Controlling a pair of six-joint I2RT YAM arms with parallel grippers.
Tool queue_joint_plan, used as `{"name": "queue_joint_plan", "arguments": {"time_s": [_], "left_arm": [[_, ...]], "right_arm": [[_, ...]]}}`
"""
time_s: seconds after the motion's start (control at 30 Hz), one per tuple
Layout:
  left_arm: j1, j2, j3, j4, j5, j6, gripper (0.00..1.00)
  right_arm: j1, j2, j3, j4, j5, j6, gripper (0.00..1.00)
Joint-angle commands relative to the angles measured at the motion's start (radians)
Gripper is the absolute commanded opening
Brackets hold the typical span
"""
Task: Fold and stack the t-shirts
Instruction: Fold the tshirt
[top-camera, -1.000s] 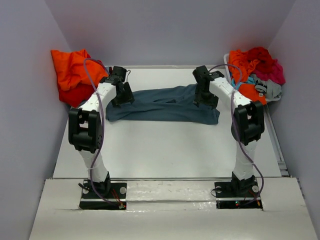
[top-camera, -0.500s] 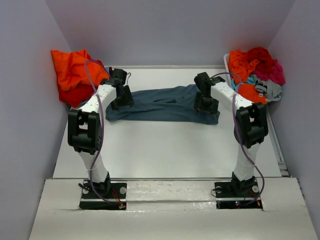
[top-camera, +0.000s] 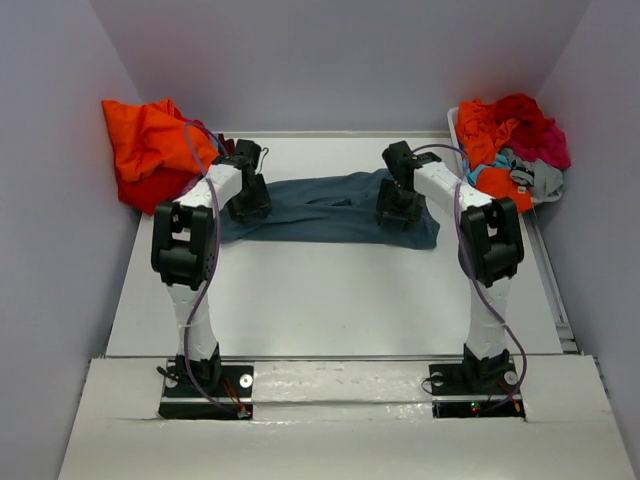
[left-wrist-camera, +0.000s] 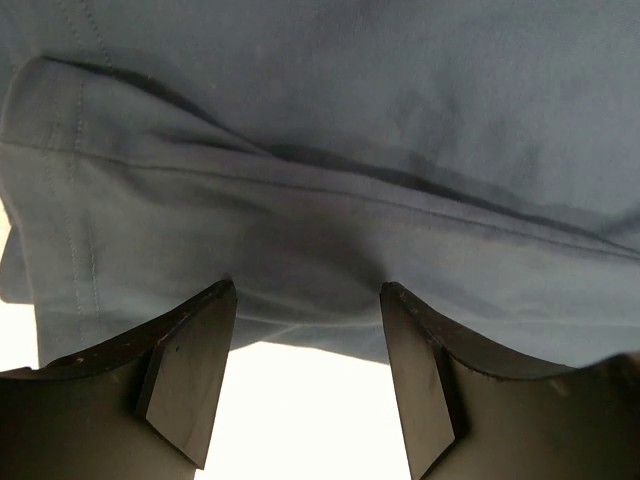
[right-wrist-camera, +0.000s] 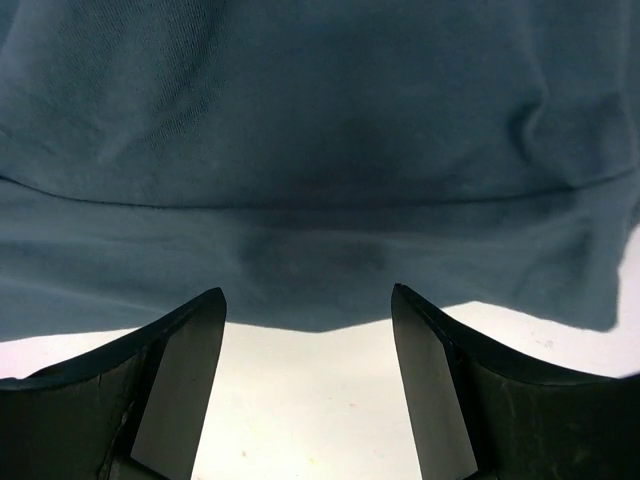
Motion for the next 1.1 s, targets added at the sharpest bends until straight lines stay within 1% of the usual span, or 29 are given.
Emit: {"name": "queue_joint_plan", "arguments": {"time_s": [0.0, 0.2, 0.4, 0.67, 0.8, 1.07], "left_arm": [[-0.003, 0.012, 0.05, 0.002, -0.017, 0.002, 0.71], [-0.003, 0.04, 0.05, 0.005, -0.006, 0.011, 0.71], [-0.003, 0.068, 0.007, 0.017, 0.024, 0.013, 0.7], [-0.003, 0.092, -0.029, 0.011, 0.05, 0.014, 0.7], [-0.003, 0.104, -0.037, -0.007, 0.075, 0.024, 0.7], [-0.021, 0.068, -0.088, -0.024, 0.067, 0.044, 0.7]], "right_arm": [[-0.003, 0.023, 0.033, 0.067, -0.069, -0.018, 0.73], [-0.003, 0.041, 0.009, 0.105, -0.111, -0.025, 0.73], [-0.003, 0.058, -0.037, 0.128, -0.171, -0.019, 0.73], [-0.003, 0.03, -0.155, 0.202, -0.253, 0.013, 0.73], [-0.003, 0.017, -0.193, 0.217, -0.269, 0.017, 0.73], [-0.003, -0.052, -0.249, 0.216, -0.26, 0.039, 0.73]]}}
